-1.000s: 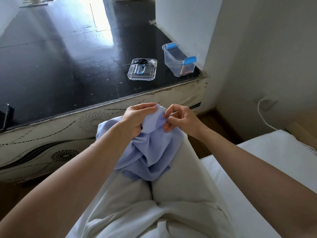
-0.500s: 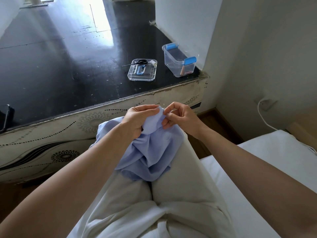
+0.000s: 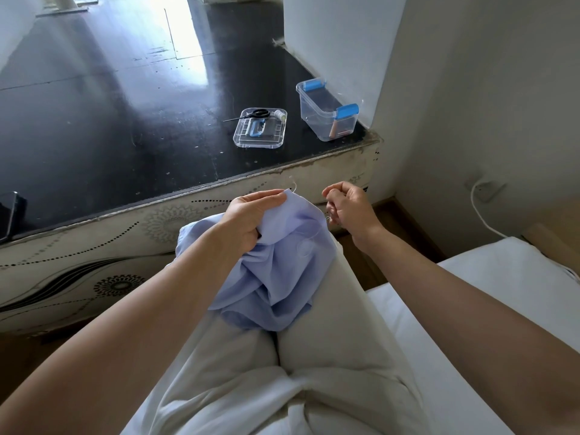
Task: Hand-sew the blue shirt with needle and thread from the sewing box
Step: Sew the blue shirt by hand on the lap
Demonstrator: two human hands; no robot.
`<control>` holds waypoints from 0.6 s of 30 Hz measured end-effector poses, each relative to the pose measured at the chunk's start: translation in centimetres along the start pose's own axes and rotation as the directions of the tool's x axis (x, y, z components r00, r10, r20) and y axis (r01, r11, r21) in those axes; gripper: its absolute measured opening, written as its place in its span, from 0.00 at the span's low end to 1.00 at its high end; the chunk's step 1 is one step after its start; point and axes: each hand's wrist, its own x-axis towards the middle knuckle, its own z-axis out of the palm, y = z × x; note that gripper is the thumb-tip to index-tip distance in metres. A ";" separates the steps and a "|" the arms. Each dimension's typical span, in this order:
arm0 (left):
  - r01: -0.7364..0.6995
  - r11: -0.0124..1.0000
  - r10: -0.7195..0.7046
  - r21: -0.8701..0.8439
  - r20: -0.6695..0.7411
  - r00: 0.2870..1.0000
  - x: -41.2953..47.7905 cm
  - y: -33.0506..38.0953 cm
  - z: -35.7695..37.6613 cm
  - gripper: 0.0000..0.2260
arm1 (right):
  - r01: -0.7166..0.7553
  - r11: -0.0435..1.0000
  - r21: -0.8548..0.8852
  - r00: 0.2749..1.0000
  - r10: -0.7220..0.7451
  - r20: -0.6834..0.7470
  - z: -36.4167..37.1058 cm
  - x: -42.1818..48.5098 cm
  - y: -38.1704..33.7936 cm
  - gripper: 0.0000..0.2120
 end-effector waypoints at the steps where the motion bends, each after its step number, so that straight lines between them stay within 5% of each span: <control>1: -0.002 1.000 0.002 -0.014 -0.004 1.000 0.0 0.0 0.0 0.02 | -0.026 0.999 0.033 0.999 0.026 -0.023 -0.1 0.1 0.0 0.05; 4: 0.000 0.999 -0.001 -0.039 -0.013 1.000 0.2 -0.1 0.2 0.02 | -0.029 0.999 0.031 0.999 0.030 -0.036 0.0 0.0 0.0 0.06; 10: -0.003 1.000 0.002 -0.029 -0.016 1.000 0.4 0.0 0.3 0.02 | 0.291 0.945 -0.148 0.953 -0.273 0.131 0.8 -0.4 -0.2 0.04; 18: 0.011 1.000 -0.011 -0.004 0.015 1.000 0.4 0.0 0.1 0.08 | 0.438 0.870 -0.226 0.898 -0.417 0.138 2.3 -0.1 -0.5 0.06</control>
